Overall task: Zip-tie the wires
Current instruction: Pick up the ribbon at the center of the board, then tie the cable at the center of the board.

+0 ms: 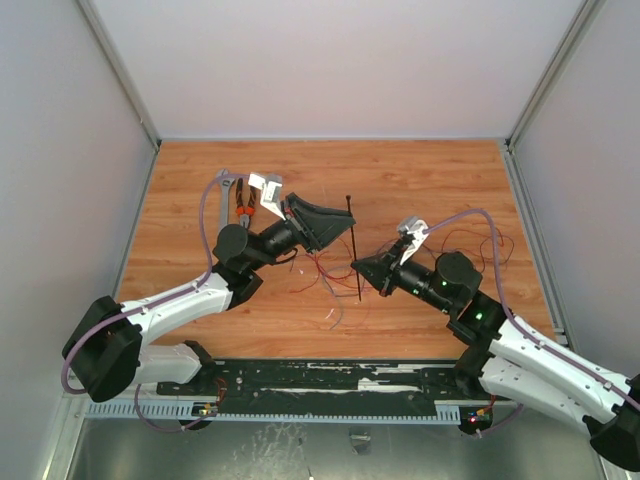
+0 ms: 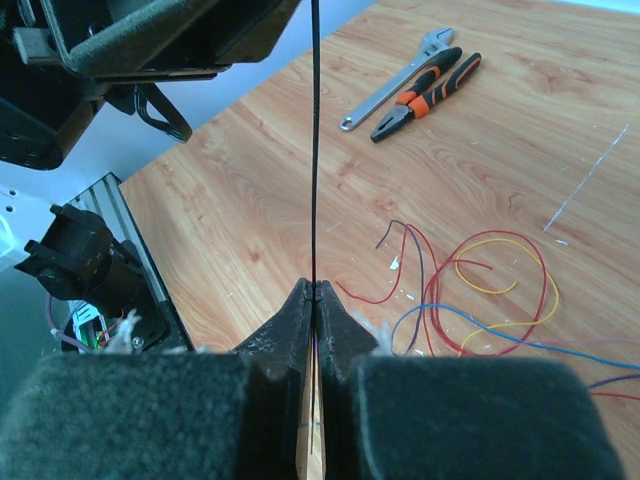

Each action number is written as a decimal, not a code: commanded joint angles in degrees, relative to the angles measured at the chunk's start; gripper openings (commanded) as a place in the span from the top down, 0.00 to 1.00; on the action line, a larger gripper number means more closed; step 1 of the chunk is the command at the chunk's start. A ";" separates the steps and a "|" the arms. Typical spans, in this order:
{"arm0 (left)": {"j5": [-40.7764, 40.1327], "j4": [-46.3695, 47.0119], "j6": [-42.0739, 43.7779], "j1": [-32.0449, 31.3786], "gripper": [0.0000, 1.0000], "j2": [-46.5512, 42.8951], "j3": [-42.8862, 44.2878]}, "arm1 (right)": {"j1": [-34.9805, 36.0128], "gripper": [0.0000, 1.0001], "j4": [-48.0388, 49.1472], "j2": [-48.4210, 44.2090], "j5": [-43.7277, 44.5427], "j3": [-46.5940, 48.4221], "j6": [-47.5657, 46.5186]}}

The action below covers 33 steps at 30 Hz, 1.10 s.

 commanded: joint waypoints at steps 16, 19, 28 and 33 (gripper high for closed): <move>-3.32 -7.39 3.42 1.51 1.00 1.67 6.80 | -0.98 0.57 -4.11 -0.98 4.07 3.55 -1.78; -3.79 -15.52 4.99 5.41 1.00 2.79 12.18 | -1.00 0.14 -9.79 -1.75 8.20 6.18 -5.18; -12.77 -29.23 11.16 17.42 1.00 0.11 17.22 | -1.25 0.01 -17.68 1.68 13.56 7.84 -12.69; -18.90 -34.54 16.00 18.77 1.00 -3.31 17.66 | -2.97 0.01 -21.69 7.61 15.93 10.21 -7.04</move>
